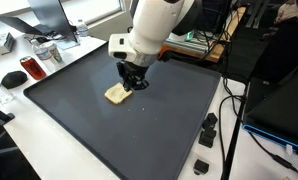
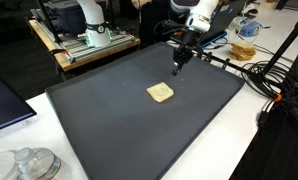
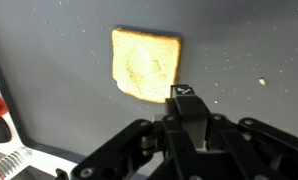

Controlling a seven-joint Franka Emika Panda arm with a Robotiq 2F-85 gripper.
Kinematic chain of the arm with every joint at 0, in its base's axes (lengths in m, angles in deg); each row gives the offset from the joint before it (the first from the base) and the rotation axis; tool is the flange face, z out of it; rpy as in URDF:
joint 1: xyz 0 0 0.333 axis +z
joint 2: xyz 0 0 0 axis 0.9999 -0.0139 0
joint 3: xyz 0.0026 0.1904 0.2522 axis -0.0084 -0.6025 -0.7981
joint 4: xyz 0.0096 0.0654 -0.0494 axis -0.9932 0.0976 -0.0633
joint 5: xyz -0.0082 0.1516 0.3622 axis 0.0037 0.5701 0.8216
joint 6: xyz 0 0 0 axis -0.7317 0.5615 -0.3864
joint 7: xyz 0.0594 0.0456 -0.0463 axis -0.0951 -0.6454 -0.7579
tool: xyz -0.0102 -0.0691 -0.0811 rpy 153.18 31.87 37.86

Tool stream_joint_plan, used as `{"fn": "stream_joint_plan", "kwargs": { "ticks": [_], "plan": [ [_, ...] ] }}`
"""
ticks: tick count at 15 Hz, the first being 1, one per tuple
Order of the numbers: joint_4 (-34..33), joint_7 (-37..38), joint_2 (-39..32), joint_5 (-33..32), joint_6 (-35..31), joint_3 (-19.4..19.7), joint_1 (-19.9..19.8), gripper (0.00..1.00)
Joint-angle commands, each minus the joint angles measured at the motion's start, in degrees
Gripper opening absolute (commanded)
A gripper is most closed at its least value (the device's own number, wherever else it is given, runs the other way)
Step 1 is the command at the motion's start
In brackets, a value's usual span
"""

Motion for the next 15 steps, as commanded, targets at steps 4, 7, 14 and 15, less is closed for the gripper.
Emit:
{"fn": "stream_joint_plan", "kwargs": {
  "ticks": [4,7,14,15],
  "plan": [
    [-14.08,-6.99,-7.1,8.56,7.92,-3.09,-5.43,0.05],
    [-20.15,-11.0,-10.83,13.57,9.7,-3.57,-8.08,0.05],
    [-30.79,-23.82,-17.77,21.52,13.94,-4.48,-14.78,0.05],
    [-32.01,-25.62,-18.55,22.17,14.84,-4.66,-15.71,0.05]
  ]
}}
